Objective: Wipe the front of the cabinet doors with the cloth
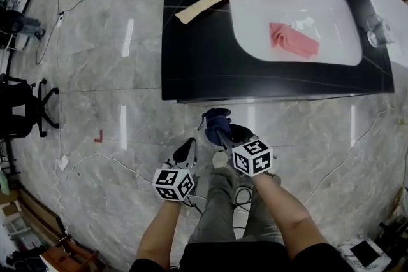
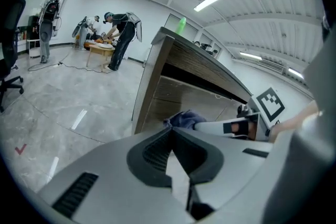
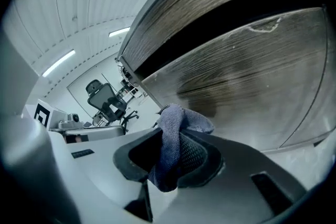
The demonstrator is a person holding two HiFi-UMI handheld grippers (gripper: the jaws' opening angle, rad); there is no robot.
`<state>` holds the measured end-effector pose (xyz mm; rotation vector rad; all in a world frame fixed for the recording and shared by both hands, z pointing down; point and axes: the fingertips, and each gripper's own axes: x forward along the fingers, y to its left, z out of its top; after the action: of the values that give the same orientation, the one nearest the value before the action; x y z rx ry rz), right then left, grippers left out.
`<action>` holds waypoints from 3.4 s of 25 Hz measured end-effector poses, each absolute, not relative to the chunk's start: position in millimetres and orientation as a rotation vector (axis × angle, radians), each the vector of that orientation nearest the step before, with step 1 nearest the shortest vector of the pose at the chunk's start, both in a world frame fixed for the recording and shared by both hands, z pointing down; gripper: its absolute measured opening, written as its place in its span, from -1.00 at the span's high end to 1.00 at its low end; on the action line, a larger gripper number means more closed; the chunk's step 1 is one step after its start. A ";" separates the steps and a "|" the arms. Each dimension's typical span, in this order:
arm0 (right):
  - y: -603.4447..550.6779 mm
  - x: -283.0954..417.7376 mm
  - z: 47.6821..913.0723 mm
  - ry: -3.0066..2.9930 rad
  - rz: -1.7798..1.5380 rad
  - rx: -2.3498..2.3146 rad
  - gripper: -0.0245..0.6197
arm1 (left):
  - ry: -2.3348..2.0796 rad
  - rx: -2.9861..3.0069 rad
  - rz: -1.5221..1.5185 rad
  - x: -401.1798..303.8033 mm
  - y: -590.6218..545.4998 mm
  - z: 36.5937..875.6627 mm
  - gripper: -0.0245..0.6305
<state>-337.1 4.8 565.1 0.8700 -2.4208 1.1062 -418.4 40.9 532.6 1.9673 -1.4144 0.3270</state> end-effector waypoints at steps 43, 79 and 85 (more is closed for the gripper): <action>-57.4 -115.4 582.9 -2.284 1.126 1.234 0.65 | -1.248 2.134 0.399 -227.7 -8.4 536.0 0.90; 1.3 -362.2 631.4 -2.341 1.157 0.802 0.65 | -1.513 1.930 0.419 -415.8 28.8 595.5 0.90; -8.9 -395.3 648.0 -2.312 1.138 0.779 0.65 | -1.498 1.923 0.440 -439.0 28.4 608.9 0.90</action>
<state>-395.3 -8.9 648.0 0.7791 -2.3118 1.1383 -439.0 28.4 608.9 1.9226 -1.4984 0.4401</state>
